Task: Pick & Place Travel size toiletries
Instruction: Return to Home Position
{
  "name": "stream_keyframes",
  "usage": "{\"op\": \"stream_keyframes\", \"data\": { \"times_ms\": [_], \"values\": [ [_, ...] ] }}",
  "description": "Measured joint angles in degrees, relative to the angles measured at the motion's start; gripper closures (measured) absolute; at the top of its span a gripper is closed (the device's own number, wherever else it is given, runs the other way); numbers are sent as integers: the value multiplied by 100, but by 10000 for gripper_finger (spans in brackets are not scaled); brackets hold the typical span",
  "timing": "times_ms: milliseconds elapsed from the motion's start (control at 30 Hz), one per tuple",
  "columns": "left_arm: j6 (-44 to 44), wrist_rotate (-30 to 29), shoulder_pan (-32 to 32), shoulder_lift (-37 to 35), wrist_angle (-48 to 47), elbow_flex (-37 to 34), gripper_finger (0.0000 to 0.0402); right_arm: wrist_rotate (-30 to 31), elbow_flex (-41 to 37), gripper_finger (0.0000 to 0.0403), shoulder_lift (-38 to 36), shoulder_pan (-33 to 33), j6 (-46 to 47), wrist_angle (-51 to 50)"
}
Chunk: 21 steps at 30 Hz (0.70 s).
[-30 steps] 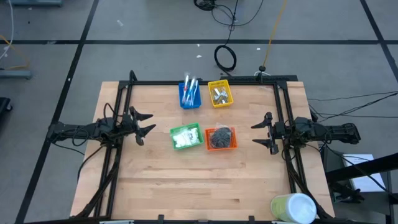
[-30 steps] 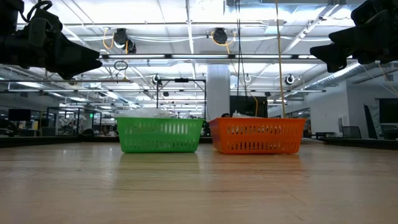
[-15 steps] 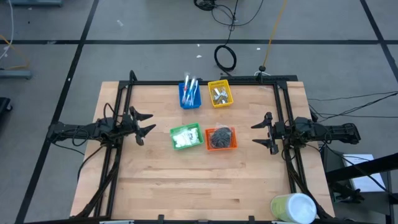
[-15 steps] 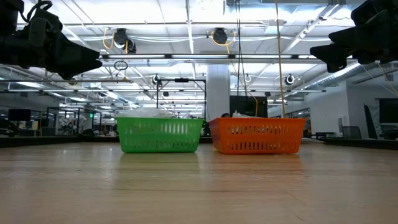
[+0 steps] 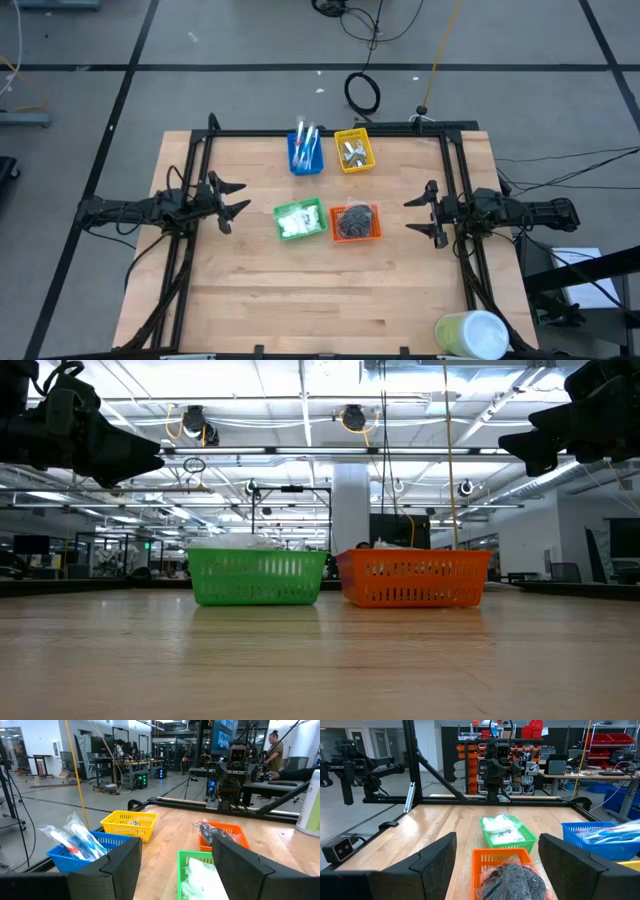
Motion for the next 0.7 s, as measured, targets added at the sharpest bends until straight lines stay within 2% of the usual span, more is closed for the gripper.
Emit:
{"op": "stream_keyframes", "data": {
  "times_ms": [700],
  "values": [
    [0, 0, 0, 0, -1, 0, 163, -1, 0, 133, 1, -1, -1, 1]
  ]
}}
